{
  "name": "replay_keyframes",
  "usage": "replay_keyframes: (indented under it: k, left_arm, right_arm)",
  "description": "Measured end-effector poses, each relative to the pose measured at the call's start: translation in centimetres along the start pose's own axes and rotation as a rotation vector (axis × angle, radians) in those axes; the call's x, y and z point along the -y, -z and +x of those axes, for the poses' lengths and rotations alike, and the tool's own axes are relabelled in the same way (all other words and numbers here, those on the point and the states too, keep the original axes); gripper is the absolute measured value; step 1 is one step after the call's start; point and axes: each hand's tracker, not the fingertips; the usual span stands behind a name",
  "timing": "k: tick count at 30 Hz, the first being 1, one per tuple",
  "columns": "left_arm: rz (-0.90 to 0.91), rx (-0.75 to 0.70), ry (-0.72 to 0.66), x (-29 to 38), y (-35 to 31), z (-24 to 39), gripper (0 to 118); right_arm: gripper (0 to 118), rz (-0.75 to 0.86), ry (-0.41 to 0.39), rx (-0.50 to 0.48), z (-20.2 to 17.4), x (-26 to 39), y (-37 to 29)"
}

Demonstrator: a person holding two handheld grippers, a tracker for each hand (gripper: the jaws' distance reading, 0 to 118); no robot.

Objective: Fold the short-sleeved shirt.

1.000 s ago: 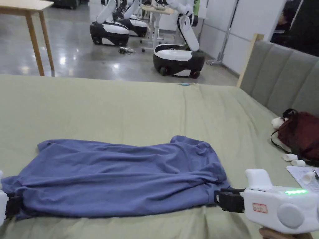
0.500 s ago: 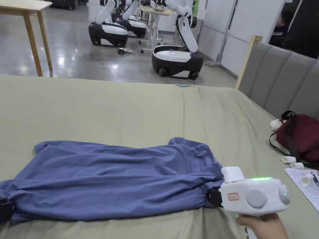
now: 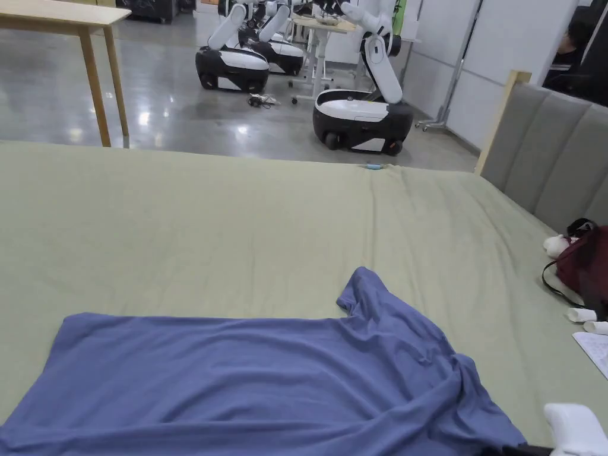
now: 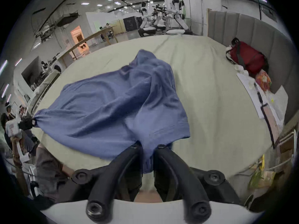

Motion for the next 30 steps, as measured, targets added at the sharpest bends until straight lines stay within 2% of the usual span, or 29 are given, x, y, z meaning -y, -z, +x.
replay_keyframes:
  k: [5,7,8,10,11,12,13,14,15,17,19,20,21,23,24,25,26,29,30]
  left_arm:
    - [-0.039,-0.028,-0.001,2.8,1.8,0.1,7]
    - [-0.051,-0.033,-0.010,3.0,2.9,-0.2,7]
    - [-0.051,-0.026,-0.016,3.0,3.1,-0.3,7]
    - [-0.031,-0.027,-0.003,3.0,3.0,-0.2,9]
    - [-0.022,-0.023,0.011,2.9,2.7,-0.1,27]
    - [0.005,-0.042,0.035,2.7,2.1,0.1,67]
    - [0.027,-0.052,0.057,2.5,1.5,0.1,110]
    - [0.029,-0.061,0.062,2.3,1.1,0.2,116]
    - [0.072,-0.071,-0.007,2.7,-0.2,0.8,115]
    - [0.097,-0.054,0.007,1.7,-1.6,1.6,116]
    - [0.139,-0.030,-0.049,1.0,-3.5,0.7,112]
    - [0.163,-0.013,-0.058,1.0,-4.0,0.8,94]
    - [0.180,-0.005,-0.057,0.9,-4.6,1.0,85]
    - [0.223,-0.034,-0.026,0.9,-4.9,1.7,63]
    - [0.239,-0.066,0.001,0.9,-4.6,2.1,16]
    - [0.250,-0.116,0.016,1.0,-4.7,2.2,0]
    - [0.221,-0.086,0.034,0.7,-4.5,2.4,0]
    - [0.231,0.002,0.004,-1.3,-3.7,2.6,0]
    - [0.233,-0.013,0.030,-2.7,-3.0,2.9,0]
  right_arm:
    - [16,-0.021,0.025,0.010,0.6,1.4,1.3]
    - [16,-0.030,0.004,0.025,0.2,1.2,2.2]
    - [20,-0.026,-0.017,0.028,0.0,1.3,2.4]
    - [39,-0.007,-0.053,0.045,-0.2,1.3,2.1]
    - [58,0.004,-0.057,0.060,-0.2,1.3,1.6]
    - [69,0.041,-0.045,0.078,-0.3,1.4,0.6]
    - [72,0.081,-0.042,0.079,-0.3,1.5,-0.7]
    - [72,0.126,-0.034,0.084,-0.4,1.6,-2.0]
    - [72,0.184,-0.022,0.093,-0.7,1.7,-3.9]
    - [72,0.308,-0.017,0.091,-1.6,2.3,-7.4]
    - [71,0.437,-0.029,0.077,-3.1,3.4,-10.5]
    - [66,0.452,-0.038,0.065,-3.6,3.7,-11.3]
    - [62,0.461,-0.041,0.059,-4.4,4.1,-11.9]
    - [45,0.466,-0.048,0.082,-5.5,4.7,-12.3]
    - [8,0.475,-0.053,0.121,-6.1,5.1,-12.2]
    - [3,0.477,-0.051,0.108,-6.3,5.2,-12.2]
    - [3,0.429,-0.062,0.058,-6.3,5.1,-12.1]
    - [3,0.435,-0.069,0.055,-6.9,5.1,-11.4]
    - [3,0.425,-0.074,0.042,-7.0,4.9,-11.3]
